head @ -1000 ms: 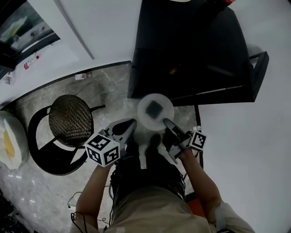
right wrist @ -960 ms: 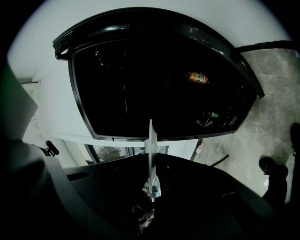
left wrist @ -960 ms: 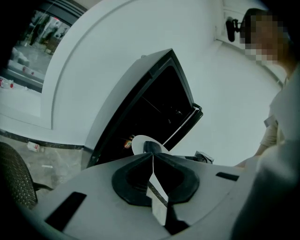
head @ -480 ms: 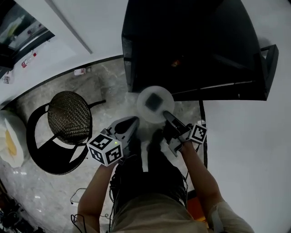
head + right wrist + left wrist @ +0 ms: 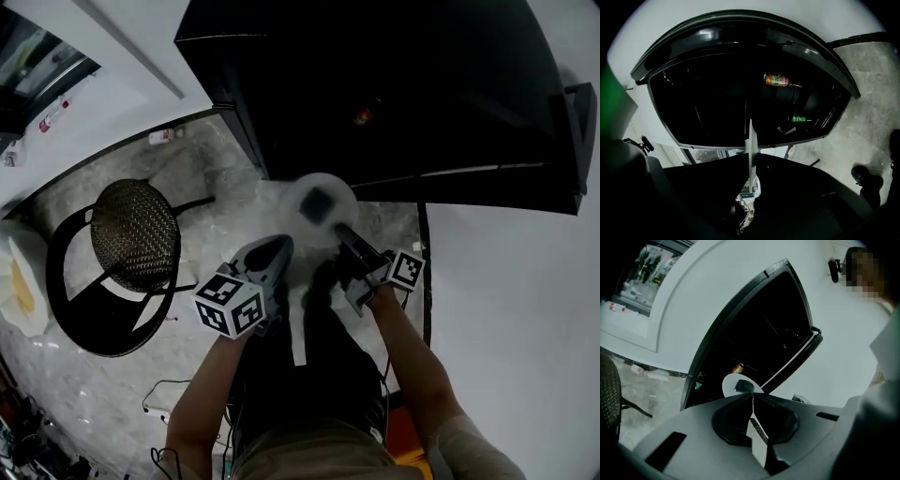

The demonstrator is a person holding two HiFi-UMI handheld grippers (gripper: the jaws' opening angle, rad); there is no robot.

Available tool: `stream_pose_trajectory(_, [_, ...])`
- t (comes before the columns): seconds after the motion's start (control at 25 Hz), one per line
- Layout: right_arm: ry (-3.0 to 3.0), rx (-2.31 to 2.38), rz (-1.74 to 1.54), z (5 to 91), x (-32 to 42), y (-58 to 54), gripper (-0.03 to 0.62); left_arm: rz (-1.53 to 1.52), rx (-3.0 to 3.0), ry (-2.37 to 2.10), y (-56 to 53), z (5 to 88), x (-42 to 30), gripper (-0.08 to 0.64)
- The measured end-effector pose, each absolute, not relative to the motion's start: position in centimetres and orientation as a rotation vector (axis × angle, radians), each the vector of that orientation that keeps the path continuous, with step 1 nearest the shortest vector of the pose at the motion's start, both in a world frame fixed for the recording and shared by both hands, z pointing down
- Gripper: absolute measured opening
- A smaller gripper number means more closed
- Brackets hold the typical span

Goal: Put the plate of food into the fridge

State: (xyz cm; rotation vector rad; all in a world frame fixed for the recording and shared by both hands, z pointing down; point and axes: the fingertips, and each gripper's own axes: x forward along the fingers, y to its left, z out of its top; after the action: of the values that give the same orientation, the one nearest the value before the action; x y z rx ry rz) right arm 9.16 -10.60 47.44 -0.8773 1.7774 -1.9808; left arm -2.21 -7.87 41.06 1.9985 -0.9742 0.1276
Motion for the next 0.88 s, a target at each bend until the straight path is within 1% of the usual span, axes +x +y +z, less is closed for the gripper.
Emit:
stream_pose_trajectory(0.12, [1.778, -0.886, -1.98, 48.8, 10.4, -10.9, 0.029, 0.135, 1.996, -0.977, -7.7, 42.6, -1.4, 0.012])
stream_pose_trajectory(0.32, [1.765, -0.885, -1.973, 50.2, 11.7, -11.1, 0.029, 0.028, 1.949, -1.025, -8.3, 44.4, -0.8, 0.012])
stream_pose_trajectory(0.52, [1.785, -0.893, -1.979, 52.2, 12.9, -11.7, 0.029, 0.084, 1.959, -0.99, -8.5, 46.8, 1.0, 0.012])
stream_pose_trajectory(0.88, [1.774, -0.897, -1.958, 55.3, 13.6, -12.0, 0.029, 0.105, 1.943, -0.985, -8.7, 50.7, 1.0, 0.012])
